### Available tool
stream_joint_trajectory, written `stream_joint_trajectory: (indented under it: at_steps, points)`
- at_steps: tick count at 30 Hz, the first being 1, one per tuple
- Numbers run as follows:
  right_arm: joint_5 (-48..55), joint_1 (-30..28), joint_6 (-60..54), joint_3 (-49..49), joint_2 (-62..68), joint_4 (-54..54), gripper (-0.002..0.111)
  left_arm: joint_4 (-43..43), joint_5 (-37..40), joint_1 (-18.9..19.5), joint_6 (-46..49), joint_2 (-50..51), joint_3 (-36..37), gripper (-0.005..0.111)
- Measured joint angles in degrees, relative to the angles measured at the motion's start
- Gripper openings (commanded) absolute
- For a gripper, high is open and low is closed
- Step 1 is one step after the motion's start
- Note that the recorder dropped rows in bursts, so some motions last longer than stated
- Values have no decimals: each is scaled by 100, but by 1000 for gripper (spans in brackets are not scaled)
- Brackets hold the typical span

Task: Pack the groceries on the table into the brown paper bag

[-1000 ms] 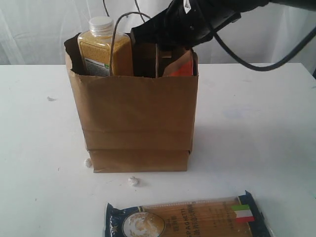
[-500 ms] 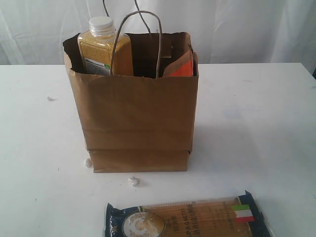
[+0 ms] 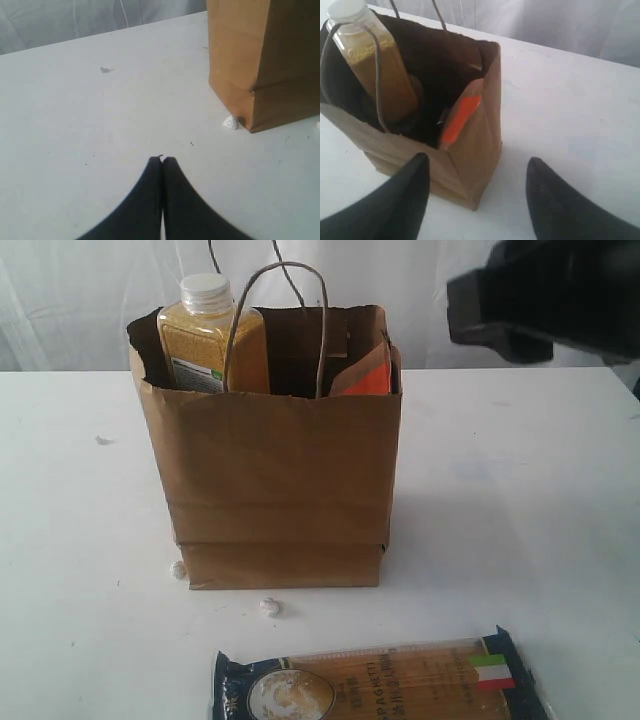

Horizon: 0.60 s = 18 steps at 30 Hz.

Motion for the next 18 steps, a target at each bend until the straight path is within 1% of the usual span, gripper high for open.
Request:
stream_joint_trajectory:
  at_steps: [4, 10, 14, 18]
  points:
    - [-284, 0, 53, 678, -416, 229, 54, 0, 0, 0, 0, 0, 0, 0]
    - [-999, 40, -89, 1757, -1014, 814, 54, 0, 0, 0, 0, 0, 0, 0]
    - [-1431, 267, -241, 2299, -1340, 1222, 54, 0, 0, 0, 0, 0, 0, 0]
    - [-1624, 558, -359, 2677, -1365, 1413, 54, 0, 0, 0, 0, 0, 0, 0]
